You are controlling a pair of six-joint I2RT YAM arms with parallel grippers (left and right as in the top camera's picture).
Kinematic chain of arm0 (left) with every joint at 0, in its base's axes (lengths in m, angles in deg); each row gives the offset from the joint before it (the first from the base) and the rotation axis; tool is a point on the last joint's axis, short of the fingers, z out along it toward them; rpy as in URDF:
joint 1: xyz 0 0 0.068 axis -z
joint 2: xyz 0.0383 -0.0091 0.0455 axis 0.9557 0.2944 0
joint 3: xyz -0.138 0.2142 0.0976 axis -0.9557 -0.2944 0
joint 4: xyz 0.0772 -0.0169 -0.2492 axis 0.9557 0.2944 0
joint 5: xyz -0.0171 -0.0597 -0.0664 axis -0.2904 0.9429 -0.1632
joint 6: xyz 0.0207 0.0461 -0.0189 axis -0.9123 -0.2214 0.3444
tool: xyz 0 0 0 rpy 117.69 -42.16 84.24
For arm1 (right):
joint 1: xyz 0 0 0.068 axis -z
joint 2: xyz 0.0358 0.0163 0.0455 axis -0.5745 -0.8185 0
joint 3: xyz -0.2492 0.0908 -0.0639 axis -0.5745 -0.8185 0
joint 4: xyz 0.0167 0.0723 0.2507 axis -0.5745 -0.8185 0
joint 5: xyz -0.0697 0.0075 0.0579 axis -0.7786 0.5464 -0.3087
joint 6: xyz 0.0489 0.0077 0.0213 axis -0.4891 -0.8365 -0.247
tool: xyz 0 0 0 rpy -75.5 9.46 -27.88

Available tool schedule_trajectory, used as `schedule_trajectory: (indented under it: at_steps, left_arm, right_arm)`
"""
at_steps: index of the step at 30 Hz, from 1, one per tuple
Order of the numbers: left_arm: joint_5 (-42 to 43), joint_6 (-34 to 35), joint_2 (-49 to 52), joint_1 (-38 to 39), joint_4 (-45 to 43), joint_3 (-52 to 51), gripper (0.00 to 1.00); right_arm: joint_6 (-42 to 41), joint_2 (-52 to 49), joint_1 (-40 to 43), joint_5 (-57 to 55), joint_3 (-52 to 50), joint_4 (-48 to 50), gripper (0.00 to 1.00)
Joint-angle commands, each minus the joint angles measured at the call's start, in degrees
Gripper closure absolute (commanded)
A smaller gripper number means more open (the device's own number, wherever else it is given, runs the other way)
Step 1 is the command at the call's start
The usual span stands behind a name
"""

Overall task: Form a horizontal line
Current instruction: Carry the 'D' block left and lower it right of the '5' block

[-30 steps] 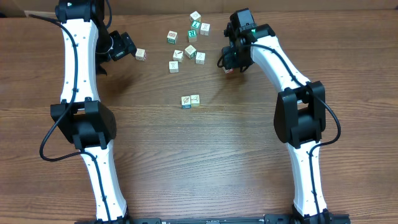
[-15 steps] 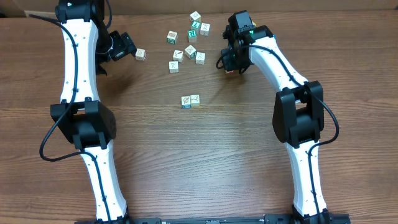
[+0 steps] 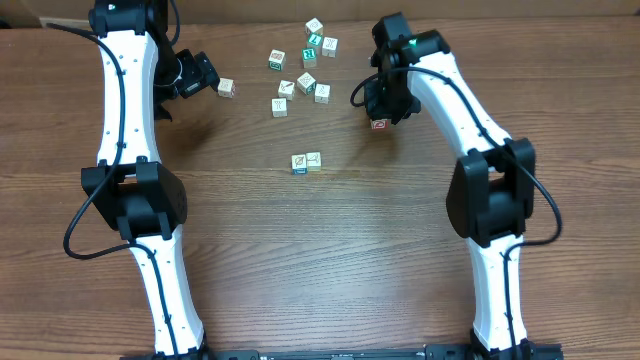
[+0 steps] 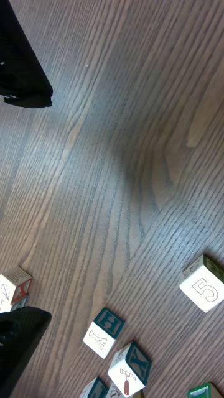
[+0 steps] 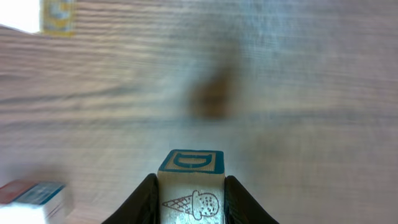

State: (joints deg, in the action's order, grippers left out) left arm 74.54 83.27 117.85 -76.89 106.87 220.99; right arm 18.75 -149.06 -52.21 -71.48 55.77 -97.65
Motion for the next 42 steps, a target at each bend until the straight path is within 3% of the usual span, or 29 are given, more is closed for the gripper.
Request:
schedule_trajectory:
  at_steps: [1, 7, 11, 19, 38, 42]
  left_arm:
    - [0.42, -0.42, -0.68, -0.09, -0.04, 1.11, 0.00]
    - [0.42, -0.44, -0.68, -0.09, -0.04, 1.14, 0.00]
    - [0.39, -0.44, -0.68, -0.09, -0.04, 1.14, 0.00]
    - [0.39, -0.44, -0.68, -0.09, -0.02, 1.14, 0.01]
    - [0.42, -0.44, -0.68, -0.09, -0.02, 1.14, 0.00]
    - [0.39, -0.42, -0.68, -0.09, -0.02, 1.14, 0.00]
  right_arm:
    - [-4.24, 4.31, -0.66, 5.66, 0.96, -1.99, 0.71]
    - [-4.33, 4.22, -3.61, 6.73, -1.84, -2.64, 0.71]
    - [-7.78, 4.22, -7.06, 0.39, -4.15, -2.45, 0.71]
    - [-8.68, 4.17, -12.13, -1.55, -12.26, 4.76, 0.71]
    - [-9.97, 4.11, -12.48, -4.26, -13.42, 7.67, 0.66]
    - [-9.97, 4.11, -12.46, -4.35, -13.40, 7.76, 0.59]
